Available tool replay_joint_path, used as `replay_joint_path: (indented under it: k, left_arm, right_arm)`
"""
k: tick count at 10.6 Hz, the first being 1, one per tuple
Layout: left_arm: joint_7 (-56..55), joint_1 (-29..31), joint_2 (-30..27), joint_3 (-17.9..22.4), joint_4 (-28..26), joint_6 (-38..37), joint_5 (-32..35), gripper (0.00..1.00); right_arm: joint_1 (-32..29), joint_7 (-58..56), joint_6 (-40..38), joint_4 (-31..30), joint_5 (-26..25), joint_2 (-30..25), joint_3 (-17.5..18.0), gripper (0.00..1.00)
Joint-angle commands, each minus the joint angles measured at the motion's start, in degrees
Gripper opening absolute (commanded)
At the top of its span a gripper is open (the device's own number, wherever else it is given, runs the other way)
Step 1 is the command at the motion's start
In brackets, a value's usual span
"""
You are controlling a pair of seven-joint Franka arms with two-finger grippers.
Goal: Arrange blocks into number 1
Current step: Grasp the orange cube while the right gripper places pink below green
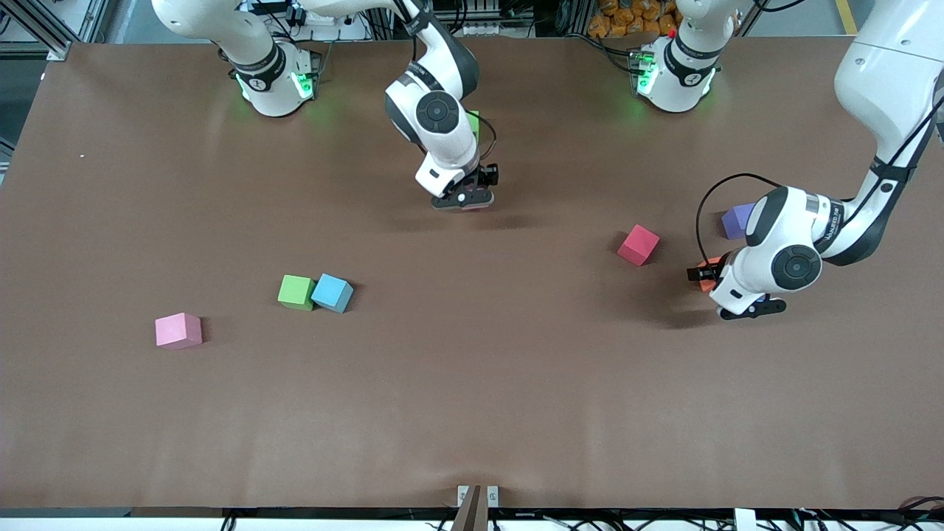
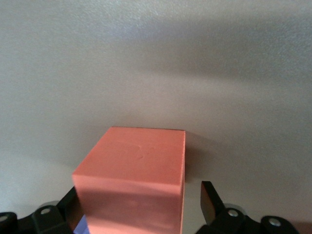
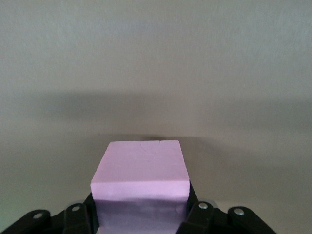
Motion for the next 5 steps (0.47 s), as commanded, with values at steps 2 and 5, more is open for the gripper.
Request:
replay_joint_path:
  k: [2, 5]
  left_arm:
    - [0.8, 0.6, 1.6, 0.4, 1.7, -0.3, 2.8, 0.11]
    - [1.2, 0.6, 1.3, 0.4, 1.8, -0.3, 2.7, 0.00]
  right_arm:
    - [2.5, 6.7, 0.0, -6.7, 0.9, -5.9, 1.1, 0.63]
    - [3.5, 8.5, -0.7, -8.8, 0.9, -6.6, 1.1, 0.63]
